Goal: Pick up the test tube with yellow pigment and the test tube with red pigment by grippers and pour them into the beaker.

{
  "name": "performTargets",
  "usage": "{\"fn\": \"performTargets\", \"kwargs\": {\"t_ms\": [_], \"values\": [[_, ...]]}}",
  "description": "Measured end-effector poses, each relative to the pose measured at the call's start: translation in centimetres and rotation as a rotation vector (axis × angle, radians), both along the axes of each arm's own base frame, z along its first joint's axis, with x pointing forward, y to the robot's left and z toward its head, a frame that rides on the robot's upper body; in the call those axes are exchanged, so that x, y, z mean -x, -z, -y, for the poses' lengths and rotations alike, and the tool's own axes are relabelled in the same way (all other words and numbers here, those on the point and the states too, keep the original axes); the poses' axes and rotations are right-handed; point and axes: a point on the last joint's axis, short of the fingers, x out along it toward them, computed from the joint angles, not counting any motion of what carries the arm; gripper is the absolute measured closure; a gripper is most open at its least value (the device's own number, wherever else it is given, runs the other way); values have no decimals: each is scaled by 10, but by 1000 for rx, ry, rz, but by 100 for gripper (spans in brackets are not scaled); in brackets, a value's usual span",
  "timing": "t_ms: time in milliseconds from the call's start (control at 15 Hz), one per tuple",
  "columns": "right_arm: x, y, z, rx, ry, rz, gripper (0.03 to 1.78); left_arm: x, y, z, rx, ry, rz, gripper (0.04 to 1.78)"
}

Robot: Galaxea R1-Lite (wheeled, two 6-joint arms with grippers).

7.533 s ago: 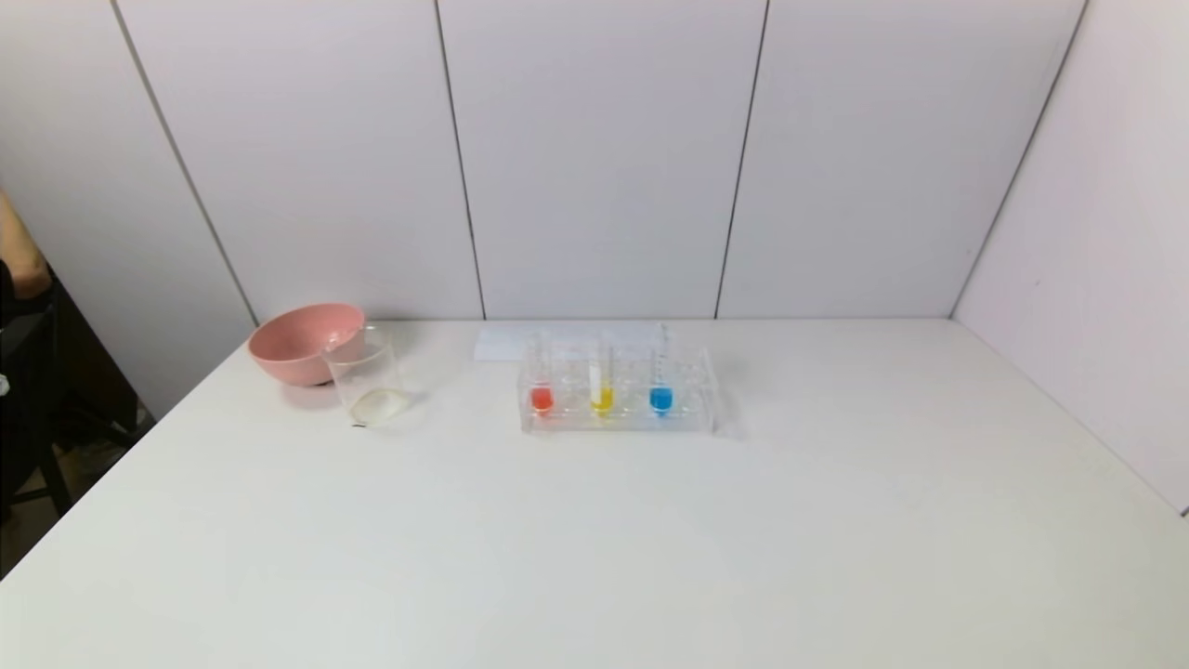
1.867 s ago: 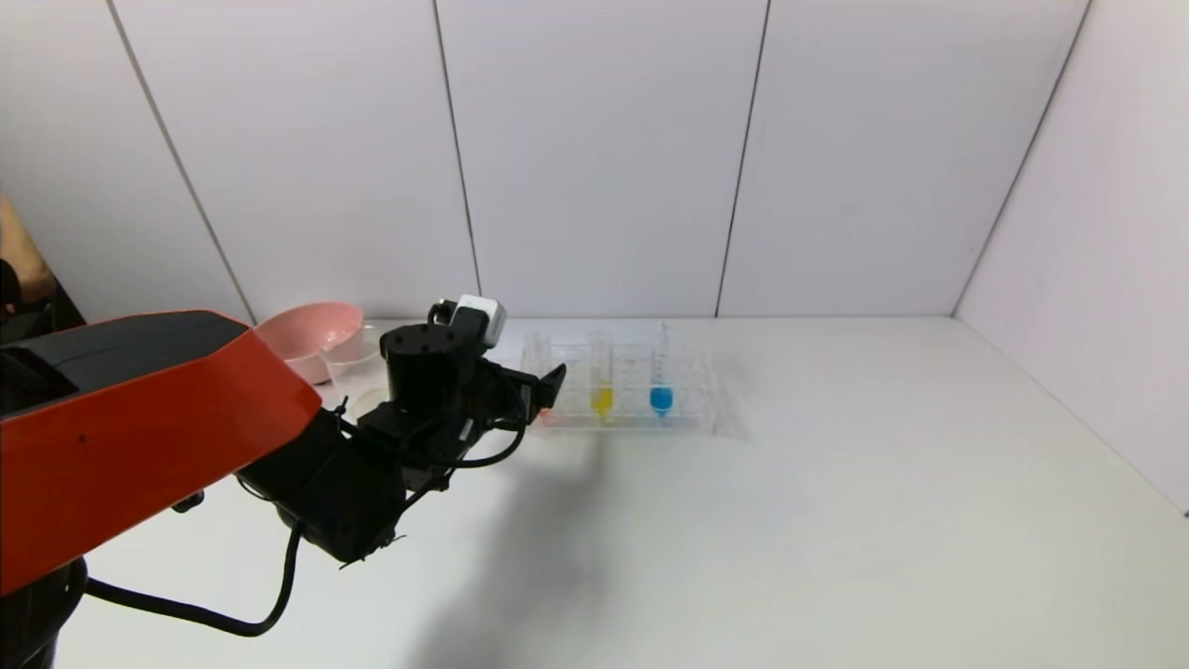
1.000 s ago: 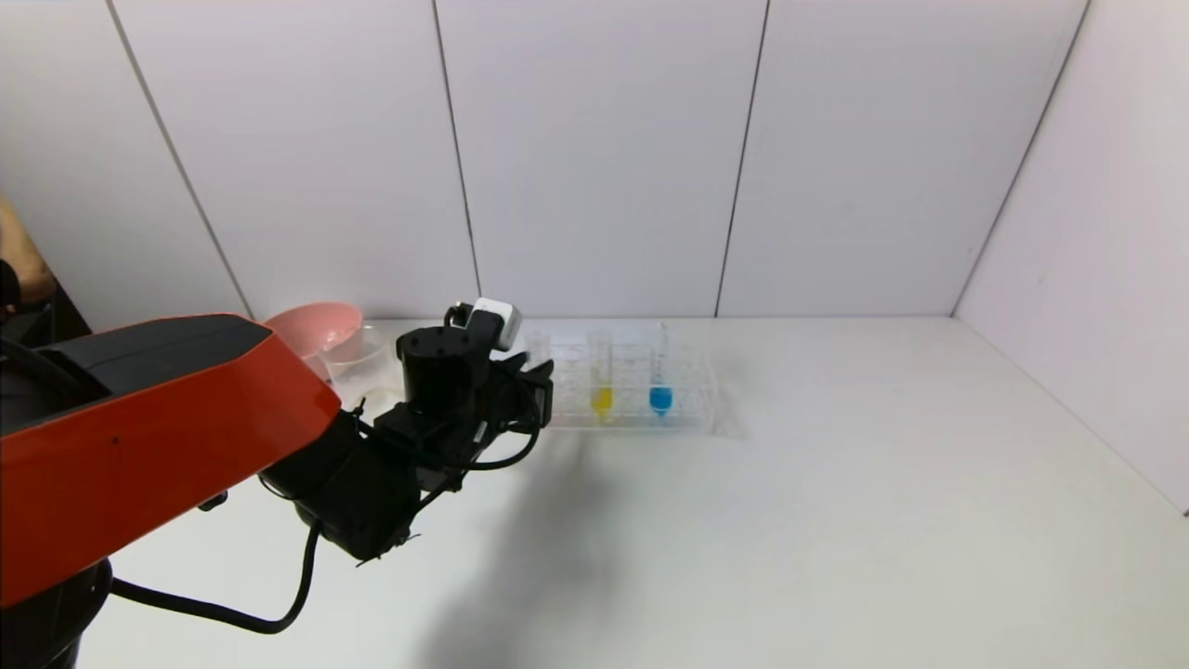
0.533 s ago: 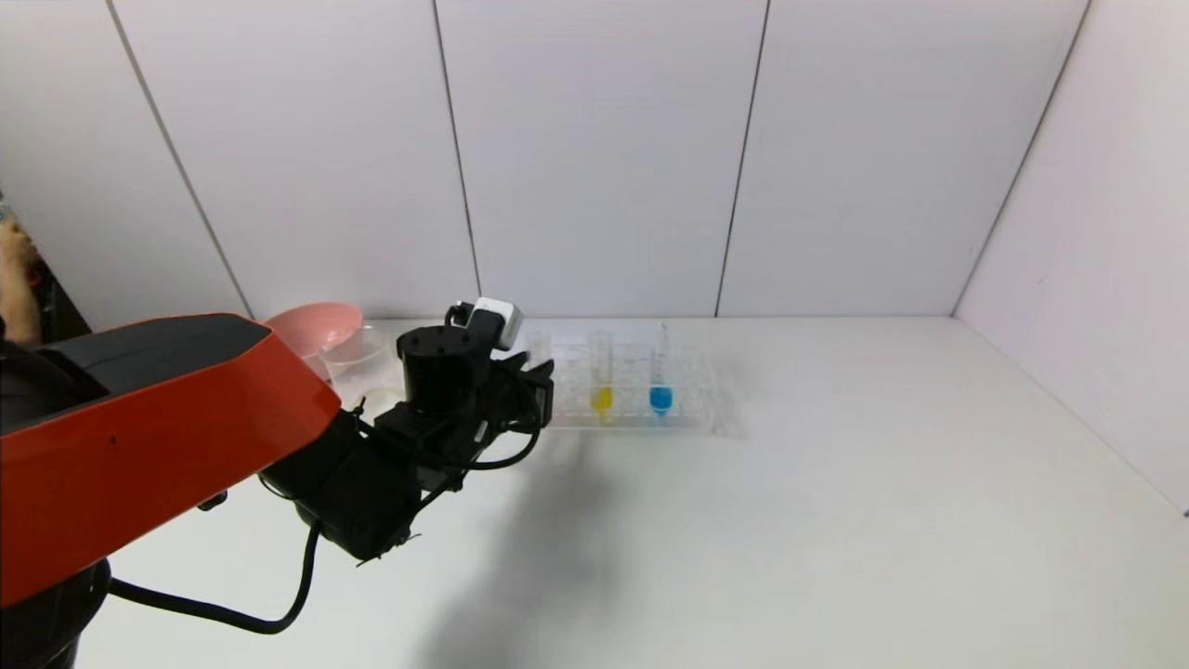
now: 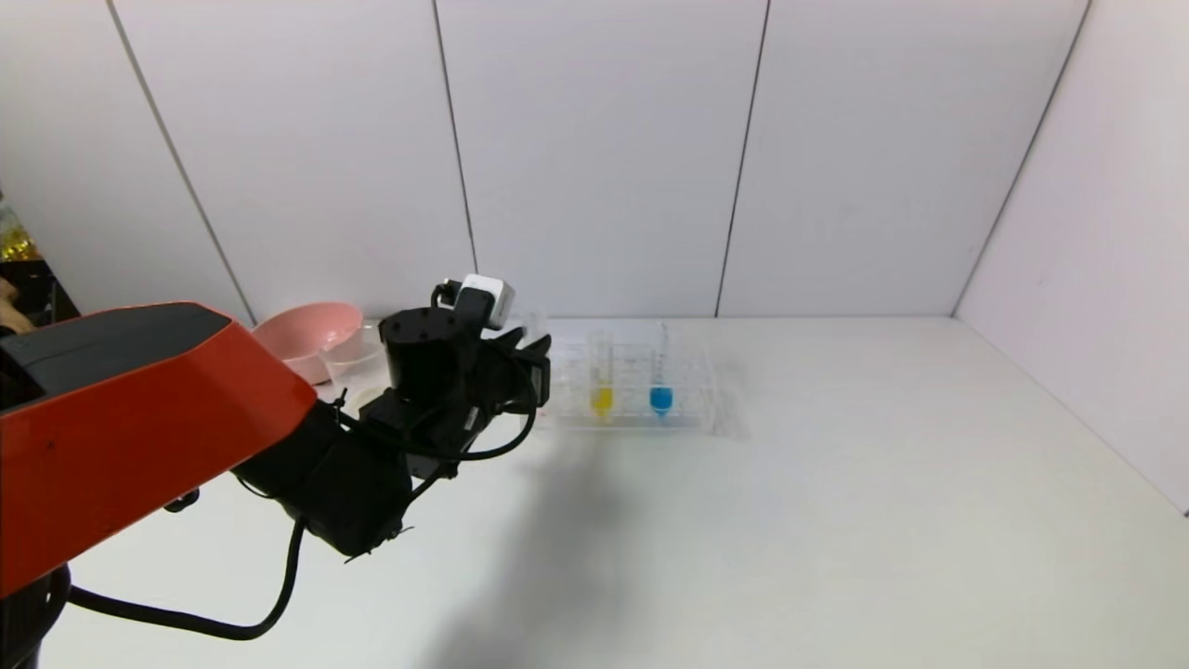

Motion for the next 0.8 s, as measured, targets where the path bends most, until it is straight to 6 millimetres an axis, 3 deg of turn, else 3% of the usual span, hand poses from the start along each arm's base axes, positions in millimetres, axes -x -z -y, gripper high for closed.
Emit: {"fn": "performTargets", "kwargs": {"t_ms": [800], "values": [[0,0,0,0,-1,0,11,16,-34,-5,8,0,84,138]]}}
